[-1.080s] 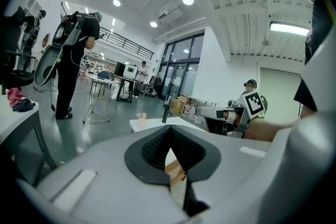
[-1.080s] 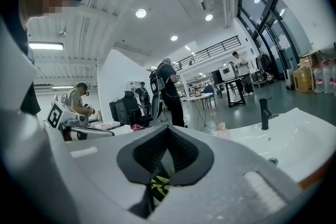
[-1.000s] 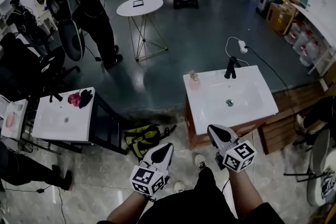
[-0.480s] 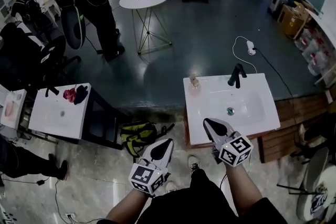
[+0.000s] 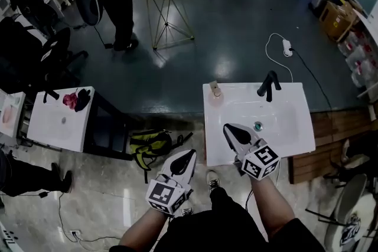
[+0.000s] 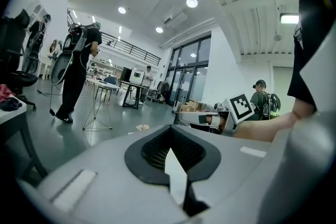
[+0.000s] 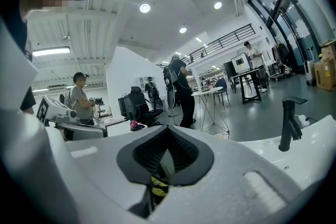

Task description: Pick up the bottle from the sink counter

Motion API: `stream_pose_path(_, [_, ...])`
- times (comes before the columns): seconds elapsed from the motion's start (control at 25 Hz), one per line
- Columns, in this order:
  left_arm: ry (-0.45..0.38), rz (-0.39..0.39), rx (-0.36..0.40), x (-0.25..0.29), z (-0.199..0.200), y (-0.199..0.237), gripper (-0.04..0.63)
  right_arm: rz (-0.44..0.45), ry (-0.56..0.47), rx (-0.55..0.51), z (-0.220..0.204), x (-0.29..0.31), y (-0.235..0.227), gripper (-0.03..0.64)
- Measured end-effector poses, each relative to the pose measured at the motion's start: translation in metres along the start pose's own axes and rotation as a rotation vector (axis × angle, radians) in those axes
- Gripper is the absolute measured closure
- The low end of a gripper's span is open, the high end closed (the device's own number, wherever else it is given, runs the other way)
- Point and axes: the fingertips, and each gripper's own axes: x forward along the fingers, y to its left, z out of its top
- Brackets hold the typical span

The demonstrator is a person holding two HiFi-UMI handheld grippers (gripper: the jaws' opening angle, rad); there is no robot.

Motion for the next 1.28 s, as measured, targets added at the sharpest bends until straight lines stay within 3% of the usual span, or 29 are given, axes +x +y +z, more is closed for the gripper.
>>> stream_pose_path(0.24, [0.018, 0.021, -0.006, 0.027, 0.001, 0.01, 0.592, 0.014, 0.016, -0.001, -0.002, 0.019, -0.027, 0.617])
stream_pose_path(0.4, [-0.035, 0.008, 0.013, 0.044, -0.005, 0.015, 0.592, 0.017, 0.028, -0.012, -0.004, 0.029, -0.042, 0.615])
stream_pose_path(0.64, [-0.049, 0.028, 0.039, 0.068, -0.015, 0.024, 0.592, 0.024, 0.032, -0.025, -0.013, 0.044, -0.063, 0.615])
stream_pose_path(1.12, [-0.016, 0.046, 0.023, 0.107, -0.032, 0.036, 0.592, 0.014, 0.035, -0.054, -0.038, 0.075, -0.105, 0.614])
stream_pose_path(1.28, [-0.003, 0.058, 0.003, 0.114, -0.037, 0.037, 0.592, 0.009, 0.035, -0.058, -0.044, 0.084, -0.12, 0.58])
